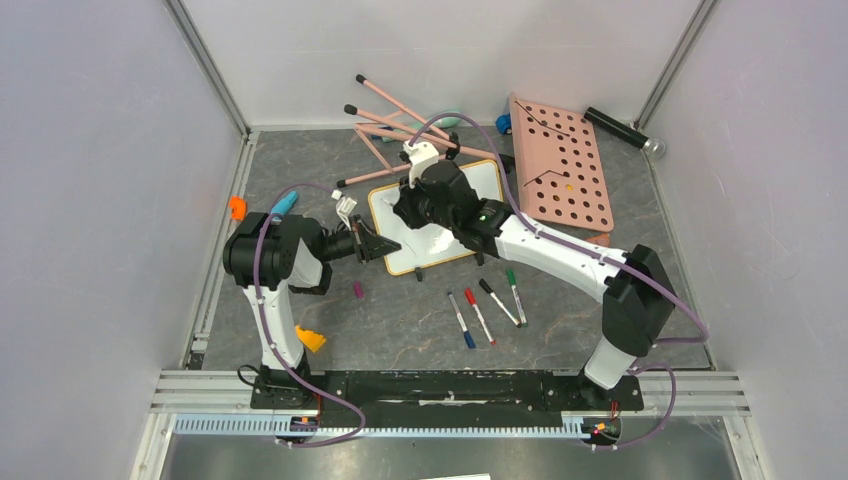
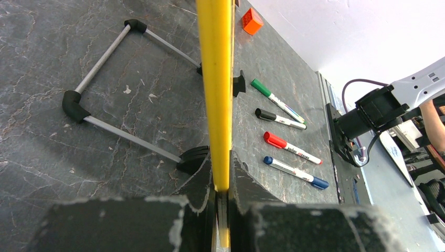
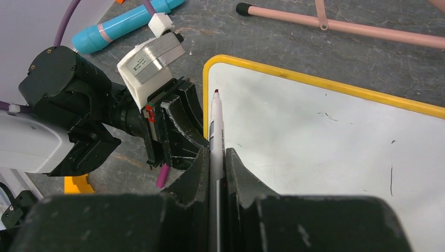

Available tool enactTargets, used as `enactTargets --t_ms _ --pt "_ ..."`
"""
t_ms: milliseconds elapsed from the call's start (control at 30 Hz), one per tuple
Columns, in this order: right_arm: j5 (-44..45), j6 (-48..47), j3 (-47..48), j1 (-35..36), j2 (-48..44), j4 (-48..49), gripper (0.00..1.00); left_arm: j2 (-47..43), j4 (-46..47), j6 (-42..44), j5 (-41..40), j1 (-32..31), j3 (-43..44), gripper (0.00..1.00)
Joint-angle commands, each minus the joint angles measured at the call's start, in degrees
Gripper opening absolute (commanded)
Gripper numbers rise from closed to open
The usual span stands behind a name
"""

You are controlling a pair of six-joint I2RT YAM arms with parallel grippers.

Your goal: Write a sentence on the whiteboard

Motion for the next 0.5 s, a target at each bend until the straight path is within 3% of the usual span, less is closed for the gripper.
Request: enactTargets --t_ms 0,467 --pt "0.81 -0.84 3.52 0.37 0.70 2.85 0.00 2.03 2.58 8.17 -2.30 -0.26 -0.21 0.07" --pt "1.92 -0.98 4.10 0.37 2.00 2.73 0.00 1.99 2.58 8.48 -2.30 -0.35 -0.27 0.08"
